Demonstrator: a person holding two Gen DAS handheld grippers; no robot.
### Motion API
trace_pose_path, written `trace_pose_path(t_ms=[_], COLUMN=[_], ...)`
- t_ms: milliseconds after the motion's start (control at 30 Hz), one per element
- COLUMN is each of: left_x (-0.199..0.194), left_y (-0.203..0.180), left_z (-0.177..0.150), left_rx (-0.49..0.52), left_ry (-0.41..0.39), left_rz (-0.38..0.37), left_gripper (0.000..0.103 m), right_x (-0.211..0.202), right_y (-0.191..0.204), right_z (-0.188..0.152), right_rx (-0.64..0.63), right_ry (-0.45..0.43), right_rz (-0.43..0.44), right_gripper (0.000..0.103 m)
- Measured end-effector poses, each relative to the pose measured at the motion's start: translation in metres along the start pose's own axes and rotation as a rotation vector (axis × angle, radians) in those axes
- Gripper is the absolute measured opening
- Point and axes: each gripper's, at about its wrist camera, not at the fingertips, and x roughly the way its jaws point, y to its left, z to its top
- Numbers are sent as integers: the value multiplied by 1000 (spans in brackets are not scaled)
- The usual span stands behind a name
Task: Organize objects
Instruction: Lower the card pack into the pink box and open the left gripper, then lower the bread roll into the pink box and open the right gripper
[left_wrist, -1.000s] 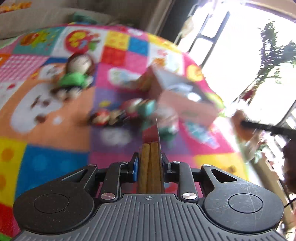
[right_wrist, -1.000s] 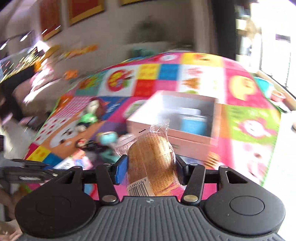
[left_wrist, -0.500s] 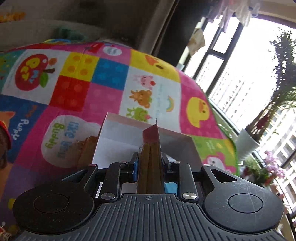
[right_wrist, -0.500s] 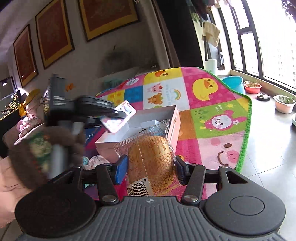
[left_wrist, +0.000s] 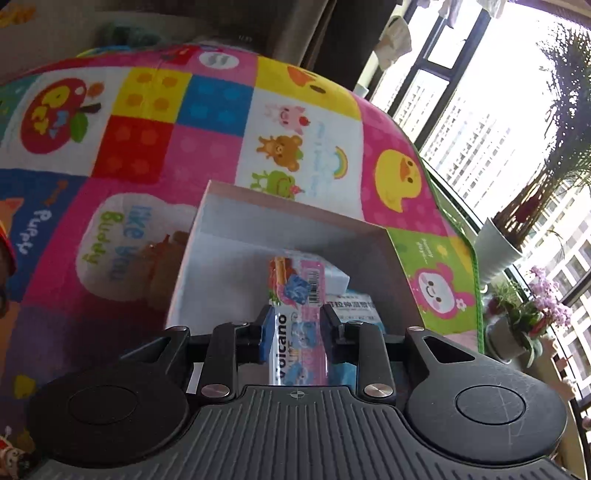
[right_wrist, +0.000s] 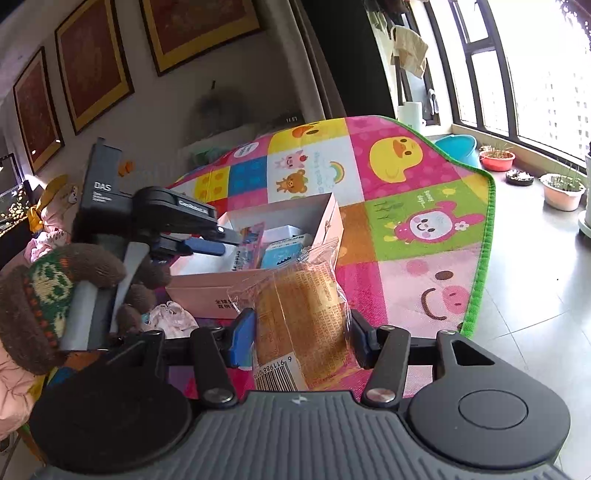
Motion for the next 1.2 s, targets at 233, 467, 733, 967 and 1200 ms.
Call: trace_pose_path(t_ms=[233, 467, 733, 967, 1200], left_x=[31, 31, 48, 62, 16], left_y=[6, 3, 6, -17, 2], left_z=[1, 9, 23, 21, 24], left_rx=[-35, 30, 86, 86, 2], left_ry=[68, 118, 237, 299, 168], left_rz=[43, 140, 238, 40, -120], left_gripper=[26, 25, 25, 28, 23], right_x=[0, -9, -5, -2, -1], right_y=[8, 1, -7, -12, -2], right_z=[0, 2, -3, -3, 7], right_rx=[-15, -4, 40, 59, 34], right_ry=[4, -20, -29, -21, -30], right_rz=[10, -23, 14, 9, 12], right_gripper=[53, 53, 53, 53, 53])
